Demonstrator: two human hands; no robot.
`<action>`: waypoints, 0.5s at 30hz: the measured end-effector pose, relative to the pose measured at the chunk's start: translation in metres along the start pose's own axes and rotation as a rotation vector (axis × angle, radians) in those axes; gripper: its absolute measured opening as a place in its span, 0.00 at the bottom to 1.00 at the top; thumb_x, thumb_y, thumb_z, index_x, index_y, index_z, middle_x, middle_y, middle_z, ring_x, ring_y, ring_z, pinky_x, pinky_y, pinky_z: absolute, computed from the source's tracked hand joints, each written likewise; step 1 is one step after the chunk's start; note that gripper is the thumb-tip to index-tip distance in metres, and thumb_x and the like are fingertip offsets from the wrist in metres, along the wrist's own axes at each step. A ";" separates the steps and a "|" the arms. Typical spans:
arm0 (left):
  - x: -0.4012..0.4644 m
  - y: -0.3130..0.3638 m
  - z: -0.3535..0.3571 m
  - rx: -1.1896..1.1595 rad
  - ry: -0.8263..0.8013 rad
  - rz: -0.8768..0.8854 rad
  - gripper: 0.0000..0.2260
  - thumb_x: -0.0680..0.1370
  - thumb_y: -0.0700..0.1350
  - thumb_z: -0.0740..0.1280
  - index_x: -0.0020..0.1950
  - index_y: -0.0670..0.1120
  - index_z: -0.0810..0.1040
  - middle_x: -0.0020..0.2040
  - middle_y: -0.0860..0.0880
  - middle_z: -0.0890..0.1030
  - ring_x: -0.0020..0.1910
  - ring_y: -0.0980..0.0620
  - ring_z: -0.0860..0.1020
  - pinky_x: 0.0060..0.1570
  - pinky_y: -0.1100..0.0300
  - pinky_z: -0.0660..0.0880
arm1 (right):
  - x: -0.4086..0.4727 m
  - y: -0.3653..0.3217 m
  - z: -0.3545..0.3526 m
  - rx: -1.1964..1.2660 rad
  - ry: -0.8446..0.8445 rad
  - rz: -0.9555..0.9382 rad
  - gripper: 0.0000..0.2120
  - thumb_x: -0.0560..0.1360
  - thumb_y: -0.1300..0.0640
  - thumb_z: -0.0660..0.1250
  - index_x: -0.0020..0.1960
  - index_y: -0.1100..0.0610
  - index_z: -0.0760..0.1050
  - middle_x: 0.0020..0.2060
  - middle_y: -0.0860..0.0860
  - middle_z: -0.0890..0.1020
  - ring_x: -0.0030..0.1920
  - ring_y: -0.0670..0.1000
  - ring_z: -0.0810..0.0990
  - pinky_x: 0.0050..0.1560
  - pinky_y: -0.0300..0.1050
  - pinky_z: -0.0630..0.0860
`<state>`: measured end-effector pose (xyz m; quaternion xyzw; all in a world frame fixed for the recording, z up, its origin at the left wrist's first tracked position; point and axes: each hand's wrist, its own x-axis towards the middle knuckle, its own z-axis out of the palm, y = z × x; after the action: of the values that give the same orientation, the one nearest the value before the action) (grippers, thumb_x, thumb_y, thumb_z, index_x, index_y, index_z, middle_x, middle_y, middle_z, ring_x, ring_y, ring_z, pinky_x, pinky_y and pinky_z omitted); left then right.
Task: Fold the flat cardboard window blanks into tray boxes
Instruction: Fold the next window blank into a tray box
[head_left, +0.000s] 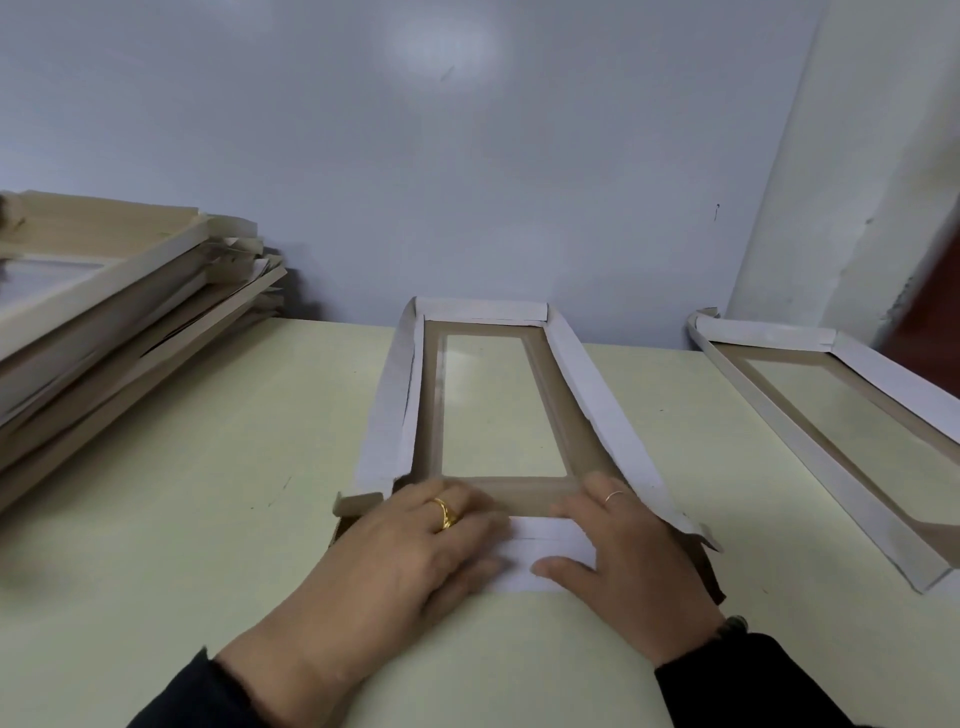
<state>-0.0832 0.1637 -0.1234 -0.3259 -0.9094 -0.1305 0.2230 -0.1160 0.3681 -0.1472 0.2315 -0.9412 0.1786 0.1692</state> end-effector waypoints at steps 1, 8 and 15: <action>0.001 0.000 -0.004 -0.024 0.104 0.047 0.13 0.79 0.50 0.57 0.55 0.46 0.78 0.51 0.51 0.80 0.53 0.53 0.76 0.51 0.61 0.71 | -0.002 -0.004 -0.003 -0.018 0.044 -0.038 0.12 0.61 0.54 0.78 0.38 0.53 0.77 0.37 0.45 0.74 0.37 0.48 0.78 0.30 0.36 0.72; -0.019 -0.051 -0.014 -0.148 0.156 -0.429 0.17 0.71 0.28 0.66 0.46 0.49 0.84 0.49 0.62 0.78 0.55 0.57 0.73 0.50 0.71 0.66 | -0.011 -0.009 -0.014 -0.114 0.045 -0.224 0.13 0.60 0.67 0.72 0.33 0.54 0.69 0.31 0.46 0.74 0.30 0.51 0.74 0.26 0.35 0.69; -0.040 -0.071 -0.008 -0.456 -0.061 -0.577 0.27 0.71 0.25 0.62 0.47 0.58 0.83 0.60 0.64 0.73 0.55 0.75 0.70 0.49 0.79 0.68 | -0.014 -0.011 -0.029 -0.022 -0.068 -0.286 0.07 0.59 0.64 0.65 0.33 0.56 0.68 0.29 0.47 0.76 0.31 0.50 0.75 0.35 0.42 0.70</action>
<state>-0.0996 0.0858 -0.1430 -0.1014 -0.9176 -0.3776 0.0714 -0.0919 0.3761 -0.1247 0.3674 -0.9056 0.1346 0.1635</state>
